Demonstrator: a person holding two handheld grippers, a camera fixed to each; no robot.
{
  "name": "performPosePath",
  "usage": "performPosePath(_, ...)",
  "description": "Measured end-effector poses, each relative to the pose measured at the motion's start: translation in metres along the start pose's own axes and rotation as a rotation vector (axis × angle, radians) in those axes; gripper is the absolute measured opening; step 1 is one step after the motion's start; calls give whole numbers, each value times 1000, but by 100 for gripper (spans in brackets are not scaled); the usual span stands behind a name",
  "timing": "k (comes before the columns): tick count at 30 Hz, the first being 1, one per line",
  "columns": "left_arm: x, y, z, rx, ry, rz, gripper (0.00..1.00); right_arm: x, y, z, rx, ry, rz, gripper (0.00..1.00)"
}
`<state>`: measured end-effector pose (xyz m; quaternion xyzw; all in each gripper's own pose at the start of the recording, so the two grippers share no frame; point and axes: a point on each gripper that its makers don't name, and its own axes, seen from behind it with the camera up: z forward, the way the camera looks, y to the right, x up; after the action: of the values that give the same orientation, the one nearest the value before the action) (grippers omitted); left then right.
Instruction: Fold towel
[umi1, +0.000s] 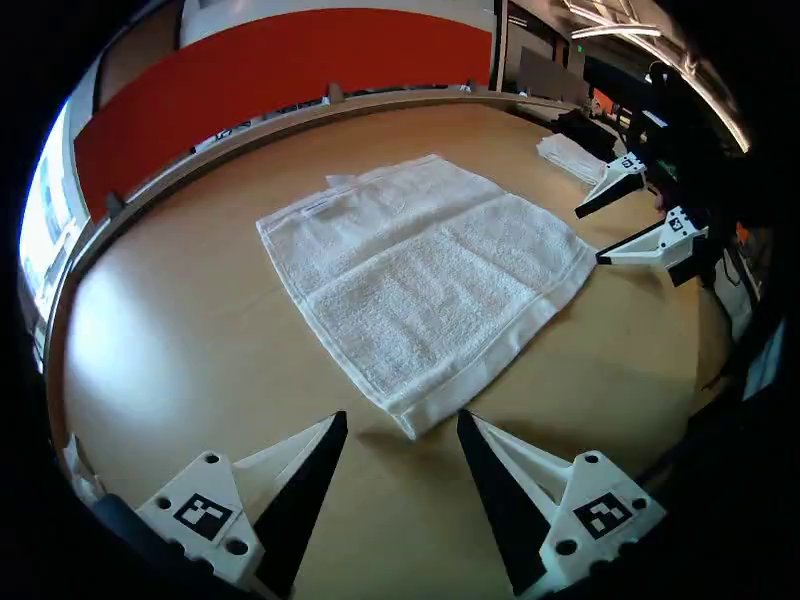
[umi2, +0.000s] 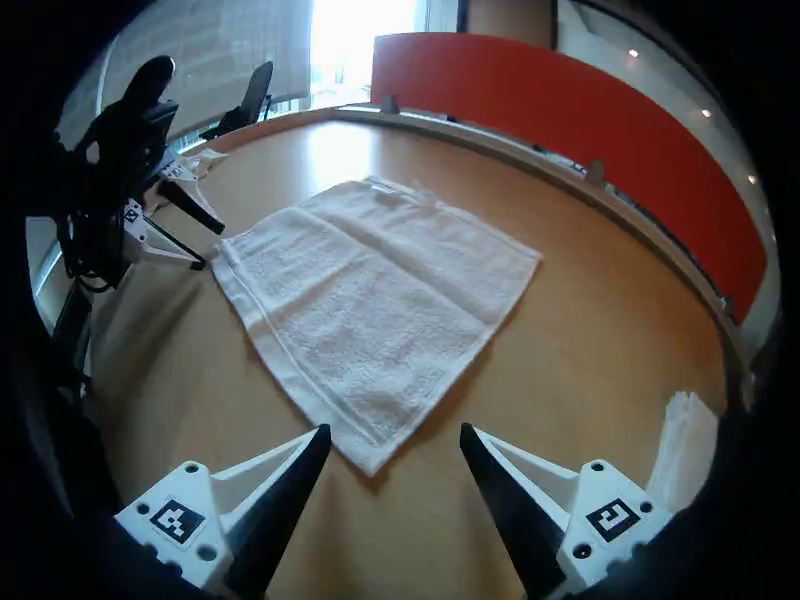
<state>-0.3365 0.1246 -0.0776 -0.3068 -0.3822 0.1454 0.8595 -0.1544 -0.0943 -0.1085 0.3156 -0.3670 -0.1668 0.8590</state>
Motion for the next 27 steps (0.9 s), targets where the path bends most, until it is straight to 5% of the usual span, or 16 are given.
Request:
performPosePath(16,-2,4,5,-17,-16,-7,78,-8,-7,4,41,-19,-2,90)
performPosePath(27,-3,2,6,7,-18,5,71,-10,-12,4,66,-16,6,73)
